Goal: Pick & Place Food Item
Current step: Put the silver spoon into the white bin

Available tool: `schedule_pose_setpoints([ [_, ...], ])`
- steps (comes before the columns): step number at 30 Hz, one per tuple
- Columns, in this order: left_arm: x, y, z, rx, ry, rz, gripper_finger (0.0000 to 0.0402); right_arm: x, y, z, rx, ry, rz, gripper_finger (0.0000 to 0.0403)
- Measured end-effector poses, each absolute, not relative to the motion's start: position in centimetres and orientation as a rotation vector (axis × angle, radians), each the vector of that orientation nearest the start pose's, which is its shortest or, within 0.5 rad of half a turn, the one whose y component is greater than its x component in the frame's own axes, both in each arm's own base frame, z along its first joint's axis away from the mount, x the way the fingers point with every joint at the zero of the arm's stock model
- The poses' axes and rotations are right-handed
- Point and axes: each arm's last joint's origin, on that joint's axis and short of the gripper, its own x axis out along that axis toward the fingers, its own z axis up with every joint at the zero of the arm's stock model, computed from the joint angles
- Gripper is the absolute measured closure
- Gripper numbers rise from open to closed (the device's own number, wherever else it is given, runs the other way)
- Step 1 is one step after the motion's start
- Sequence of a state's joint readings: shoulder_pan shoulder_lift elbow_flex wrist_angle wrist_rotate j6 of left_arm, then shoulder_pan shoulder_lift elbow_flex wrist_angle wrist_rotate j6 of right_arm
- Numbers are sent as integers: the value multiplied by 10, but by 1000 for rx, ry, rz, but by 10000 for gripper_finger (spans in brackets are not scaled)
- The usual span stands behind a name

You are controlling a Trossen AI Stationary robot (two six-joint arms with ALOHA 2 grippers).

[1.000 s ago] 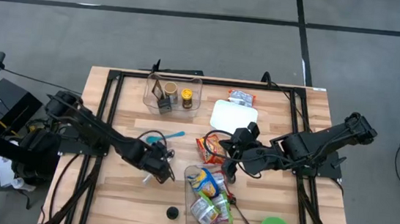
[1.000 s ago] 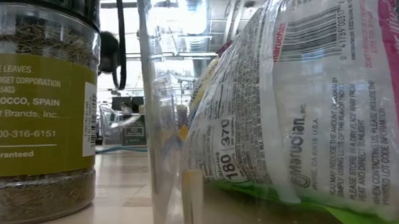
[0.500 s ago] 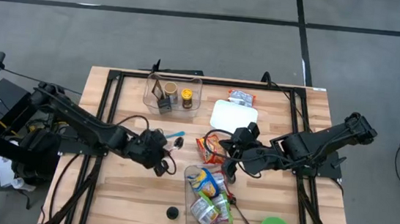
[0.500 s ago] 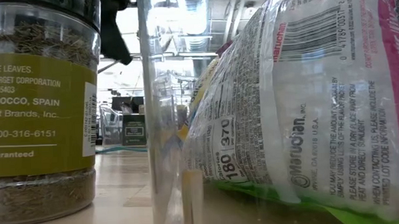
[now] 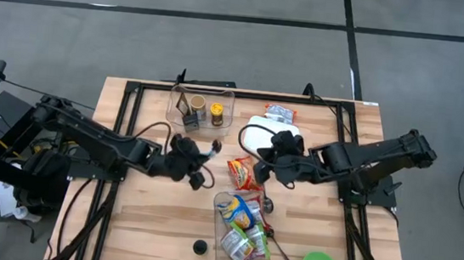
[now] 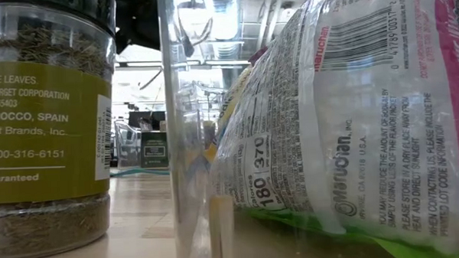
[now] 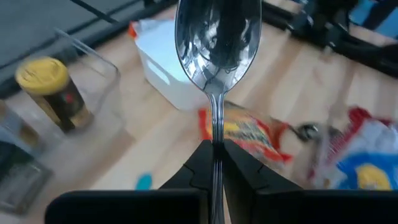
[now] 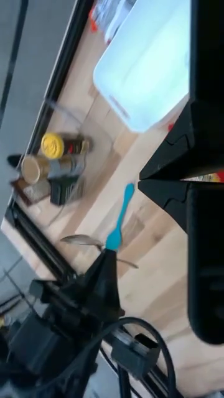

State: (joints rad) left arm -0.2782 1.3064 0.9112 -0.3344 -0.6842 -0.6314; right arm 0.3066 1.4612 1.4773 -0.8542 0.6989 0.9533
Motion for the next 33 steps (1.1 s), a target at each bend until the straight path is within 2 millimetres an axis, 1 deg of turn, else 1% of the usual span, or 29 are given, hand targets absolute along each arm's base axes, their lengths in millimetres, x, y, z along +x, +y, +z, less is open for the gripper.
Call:
schedule_pose_setpoints([
  [7,274,-27,268,-260,407,635,392,288,59,361,552,479,-734,401],
  [11,278,-15,273,-264,354,651,391,291,47,362,592,458,-780,401],
  [14,283,-10,274,-273,335,617,392,293,35,362,632,466,-785,401],
  [19,294,-8,262,-240,382,575,391,302,16,366,643,463,-722,401],
  [24,299,-9,252,-203,423,569,391,309,10,370,615,385,-683,401],
  [28,303,-10,249,-179,436,555,391,316,12,357,626,342,-660,401],
  [33,303,-10,248,-122,456,542,389,321,16,330,658,292,-658,401],
])
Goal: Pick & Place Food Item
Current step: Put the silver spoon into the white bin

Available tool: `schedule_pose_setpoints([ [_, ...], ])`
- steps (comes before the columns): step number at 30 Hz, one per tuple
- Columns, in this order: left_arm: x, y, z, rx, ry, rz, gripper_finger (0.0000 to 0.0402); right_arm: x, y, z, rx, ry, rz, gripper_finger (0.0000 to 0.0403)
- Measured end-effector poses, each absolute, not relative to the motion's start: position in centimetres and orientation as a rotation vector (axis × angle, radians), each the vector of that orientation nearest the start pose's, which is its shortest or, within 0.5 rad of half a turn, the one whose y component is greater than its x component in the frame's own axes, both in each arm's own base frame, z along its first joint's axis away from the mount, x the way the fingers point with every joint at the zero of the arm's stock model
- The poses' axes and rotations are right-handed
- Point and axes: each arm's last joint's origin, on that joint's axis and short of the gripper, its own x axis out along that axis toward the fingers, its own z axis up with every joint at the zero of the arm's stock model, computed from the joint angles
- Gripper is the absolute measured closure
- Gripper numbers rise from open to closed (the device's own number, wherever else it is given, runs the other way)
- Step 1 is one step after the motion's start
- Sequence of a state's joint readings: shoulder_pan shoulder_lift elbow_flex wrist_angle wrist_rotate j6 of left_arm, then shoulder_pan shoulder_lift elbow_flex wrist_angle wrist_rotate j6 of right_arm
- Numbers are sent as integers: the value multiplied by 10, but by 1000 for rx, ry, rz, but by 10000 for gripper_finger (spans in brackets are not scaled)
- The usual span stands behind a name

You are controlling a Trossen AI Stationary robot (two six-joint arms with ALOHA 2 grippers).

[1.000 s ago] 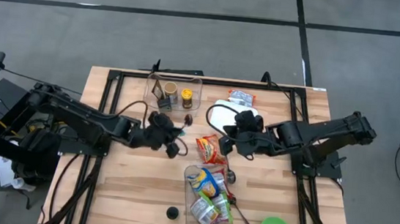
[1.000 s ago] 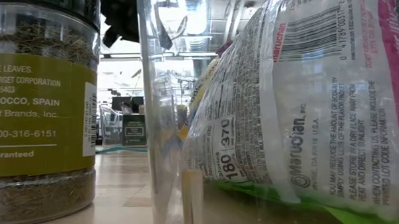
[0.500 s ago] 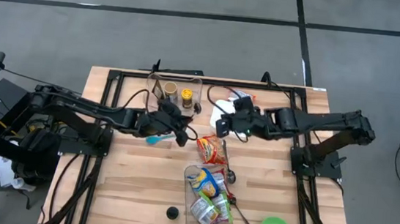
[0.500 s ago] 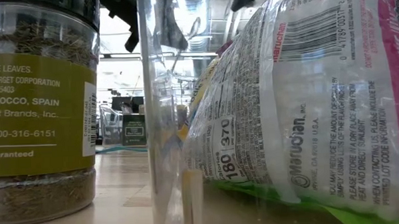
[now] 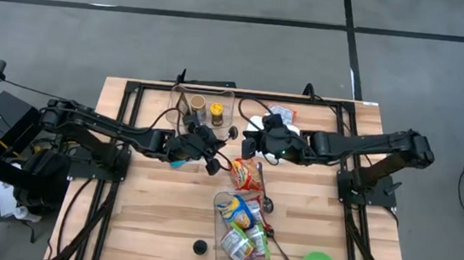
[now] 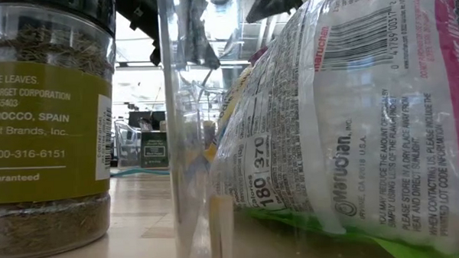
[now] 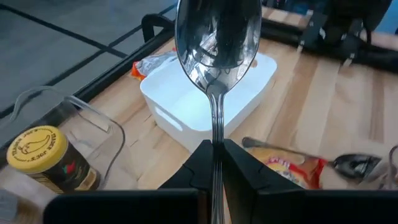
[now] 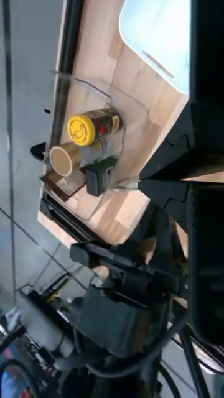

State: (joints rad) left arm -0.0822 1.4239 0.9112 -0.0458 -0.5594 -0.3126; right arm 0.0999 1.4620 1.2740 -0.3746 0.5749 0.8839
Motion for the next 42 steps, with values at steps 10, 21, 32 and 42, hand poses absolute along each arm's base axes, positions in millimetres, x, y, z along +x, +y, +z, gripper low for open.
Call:
schedule_pose_setpoints([
  [10,301,-9,245,56,541,501,389,321,20,329,650,275,-664,401],
  [21,300,-9,244,147,577,477,390,323,8,328,707,320,-605,338],
  [32,298,-8,241,159,614,480,390,329,4,317,771,357,-610,277],
  [42,296,-8,239,157,636,472,389,348,6,302,780,361,-592,286],
])
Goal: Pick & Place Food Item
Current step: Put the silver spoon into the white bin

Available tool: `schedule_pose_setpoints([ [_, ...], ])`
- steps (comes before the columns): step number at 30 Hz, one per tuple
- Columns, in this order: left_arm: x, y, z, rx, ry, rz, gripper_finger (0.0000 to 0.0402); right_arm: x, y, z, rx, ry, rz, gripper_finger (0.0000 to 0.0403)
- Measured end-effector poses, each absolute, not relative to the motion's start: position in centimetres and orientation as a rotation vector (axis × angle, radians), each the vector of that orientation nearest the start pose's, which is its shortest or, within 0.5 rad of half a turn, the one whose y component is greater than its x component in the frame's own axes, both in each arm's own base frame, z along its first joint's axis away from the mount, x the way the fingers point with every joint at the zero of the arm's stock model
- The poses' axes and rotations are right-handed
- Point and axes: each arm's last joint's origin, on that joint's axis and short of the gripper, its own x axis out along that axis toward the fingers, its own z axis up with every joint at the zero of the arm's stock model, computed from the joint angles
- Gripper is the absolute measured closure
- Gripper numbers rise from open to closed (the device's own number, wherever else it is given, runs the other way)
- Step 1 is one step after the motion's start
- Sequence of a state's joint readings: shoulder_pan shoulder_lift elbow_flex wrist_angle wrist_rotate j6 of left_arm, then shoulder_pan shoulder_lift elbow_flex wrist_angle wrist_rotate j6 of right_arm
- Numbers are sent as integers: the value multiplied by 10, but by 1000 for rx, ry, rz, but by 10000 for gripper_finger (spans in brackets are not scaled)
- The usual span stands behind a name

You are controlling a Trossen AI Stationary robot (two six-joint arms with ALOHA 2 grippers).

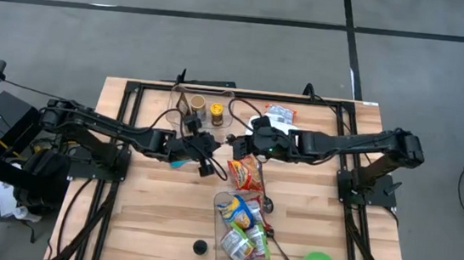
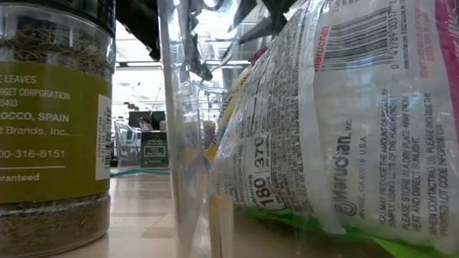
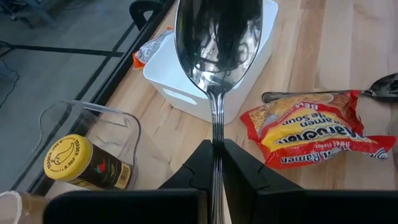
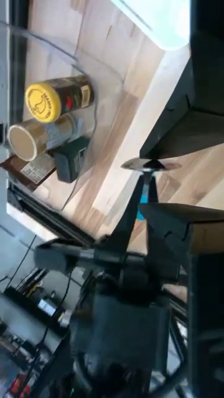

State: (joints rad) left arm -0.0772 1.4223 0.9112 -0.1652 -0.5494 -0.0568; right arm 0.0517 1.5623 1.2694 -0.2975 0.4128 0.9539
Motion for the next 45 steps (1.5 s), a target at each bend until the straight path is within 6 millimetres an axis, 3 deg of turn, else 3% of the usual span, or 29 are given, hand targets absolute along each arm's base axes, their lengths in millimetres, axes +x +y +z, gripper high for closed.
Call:
schedule_pose_setpoints([
  [11,296,-8,239,154,638,472,389,351,3,295,819,367,-628,305],
  [28,296,-8,239,154,637,473,374,350,3,294,830,369,-643,377],
  [35,297,-9,239,133,637,422,340,351,3,295,841,359,-629,399],
  [45,285,-9,250,69,638,399,238,341,0,284,787,489,-706,401],
])
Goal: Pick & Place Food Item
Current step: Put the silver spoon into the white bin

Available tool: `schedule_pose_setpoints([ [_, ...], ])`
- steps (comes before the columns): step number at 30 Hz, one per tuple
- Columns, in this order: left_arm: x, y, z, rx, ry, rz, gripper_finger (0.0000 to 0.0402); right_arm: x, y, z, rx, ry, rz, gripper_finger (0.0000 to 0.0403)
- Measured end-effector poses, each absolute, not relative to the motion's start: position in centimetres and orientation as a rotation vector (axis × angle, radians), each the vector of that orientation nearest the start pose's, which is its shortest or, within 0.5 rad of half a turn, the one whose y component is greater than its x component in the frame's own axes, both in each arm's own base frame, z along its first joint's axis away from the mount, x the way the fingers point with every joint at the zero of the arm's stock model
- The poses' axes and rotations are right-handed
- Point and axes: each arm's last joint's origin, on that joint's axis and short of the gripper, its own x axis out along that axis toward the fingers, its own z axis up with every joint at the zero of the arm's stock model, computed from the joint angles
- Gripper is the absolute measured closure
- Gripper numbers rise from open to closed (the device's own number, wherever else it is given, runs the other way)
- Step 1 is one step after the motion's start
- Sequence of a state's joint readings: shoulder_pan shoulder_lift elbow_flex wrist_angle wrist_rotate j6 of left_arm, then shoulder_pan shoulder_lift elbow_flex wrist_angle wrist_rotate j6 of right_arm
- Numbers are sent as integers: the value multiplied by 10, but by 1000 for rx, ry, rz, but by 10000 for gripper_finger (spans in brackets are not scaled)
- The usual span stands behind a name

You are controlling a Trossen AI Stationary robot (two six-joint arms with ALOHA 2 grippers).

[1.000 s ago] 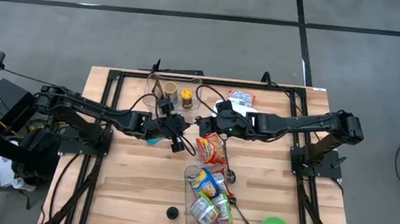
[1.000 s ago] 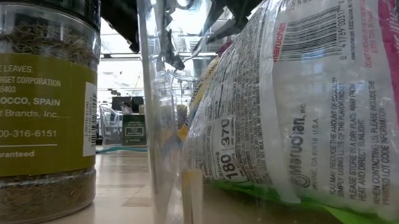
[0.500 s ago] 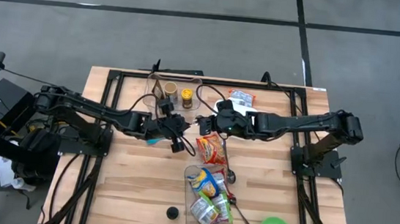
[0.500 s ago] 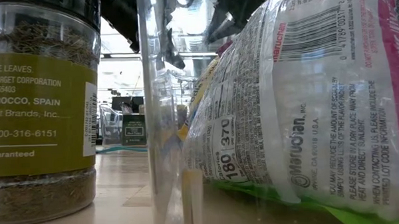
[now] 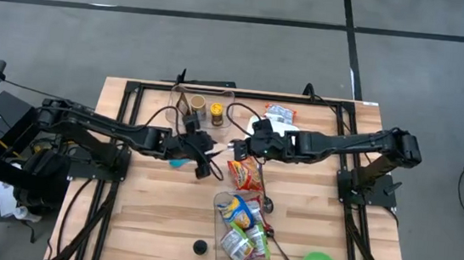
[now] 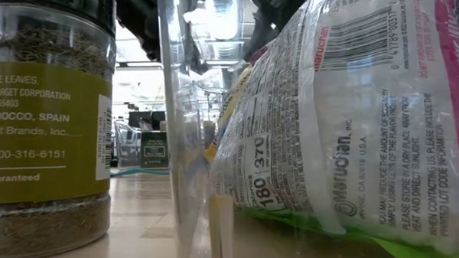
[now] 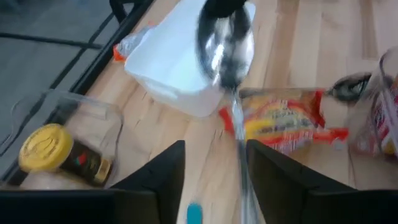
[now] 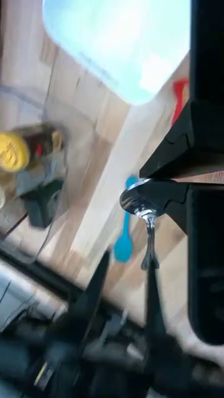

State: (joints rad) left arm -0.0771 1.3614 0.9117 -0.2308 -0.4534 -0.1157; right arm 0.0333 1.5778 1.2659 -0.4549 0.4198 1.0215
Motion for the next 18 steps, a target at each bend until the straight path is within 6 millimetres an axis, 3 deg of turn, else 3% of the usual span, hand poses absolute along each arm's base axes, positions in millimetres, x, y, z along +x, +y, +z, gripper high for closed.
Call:
schedule_pose_setpoints([
  [10,272,-9,265,39,604,405,205,319,-19,281,714,631,-849,402],
  [18,270,-9,268,36,593,404,221,279,-24,316,677,568,-926,403],
])
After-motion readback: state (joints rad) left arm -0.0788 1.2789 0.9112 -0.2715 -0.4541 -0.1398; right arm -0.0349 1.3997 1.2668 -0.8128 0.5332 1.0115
